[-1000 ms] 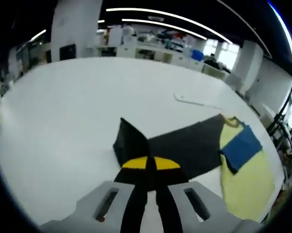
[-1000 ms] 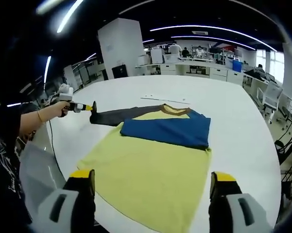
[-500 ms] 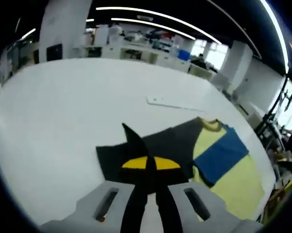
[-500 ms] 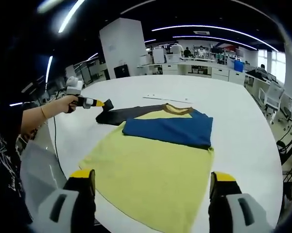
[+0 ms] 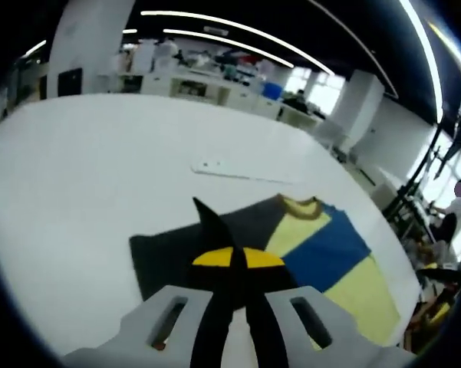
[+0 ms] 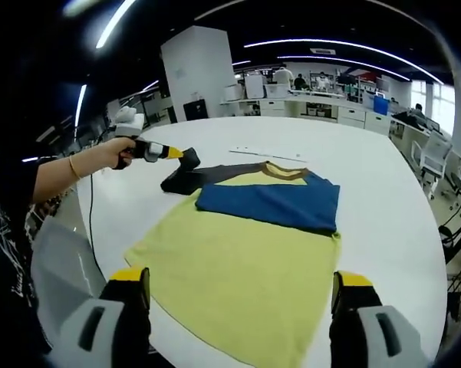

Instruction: Fold the garment on the visible template until the final outline fits inside the template.

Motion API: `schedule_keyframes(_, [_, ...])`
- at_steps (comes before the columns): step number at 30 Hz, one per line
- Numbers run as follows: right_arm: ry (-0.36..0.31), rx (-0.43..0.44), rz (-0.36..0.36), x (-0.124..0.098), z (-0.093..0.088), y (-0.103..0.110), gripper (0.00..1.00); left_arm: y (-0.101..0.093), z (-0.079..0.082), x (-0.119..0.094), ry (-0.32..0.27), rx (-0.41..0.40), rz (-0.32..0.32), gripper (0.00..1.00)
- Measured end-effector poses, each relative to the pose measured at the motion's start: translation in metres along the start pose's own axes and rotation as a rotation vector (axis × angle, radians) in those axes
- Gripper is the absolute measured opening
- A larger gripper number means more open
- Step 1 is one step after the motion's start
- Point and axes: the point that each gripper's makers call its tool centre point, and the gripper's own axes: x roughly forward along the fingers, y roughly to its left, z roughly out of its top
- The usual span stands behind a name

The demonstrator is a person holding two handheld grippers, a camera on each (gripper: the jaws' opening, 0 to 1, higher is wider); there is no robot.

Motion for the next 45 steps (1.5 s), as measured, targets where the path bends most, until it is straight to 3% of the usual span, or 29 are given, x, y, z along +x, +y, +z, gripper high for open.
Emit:
schedule_keyframes(13, [-0.003, -0.001, 0.004, 0.001, -0.001, -0.002, 0.99, -0.071, 0.006, 0.020, -0.032, -0.036, -0.117, 0.00])
schedule_keyframes(20, [0.002, 0.006, -0.001, -0.001, -0.005, -0.005, 0.99, -0.104, 0.008, 0.029, -0.030, -0.012, -0.168, 0.00])
schedule_keyframes(28, [0.009, 0.022, -0.008, -0.001, -0.012, -0.010, 0.99, -0.136, 0.000, 0.041, -0.015, 0.038, -0.214, 0.00])
schedule_keyframes(38, [0.012, 0.049, -0.013, 0.003, -0.017, -0.012, 0.99, -0.175, -0.021, 0.050, 0.025, 0.101, -0.291, 0.00])
schedule_keyframes(45, [0.017, 0.042, -0.009, 0.002, -0.015, -0.013, 0.99, -0.199, -0.025, 0.052, 0.017, 0.127, -0.352, 0.00])
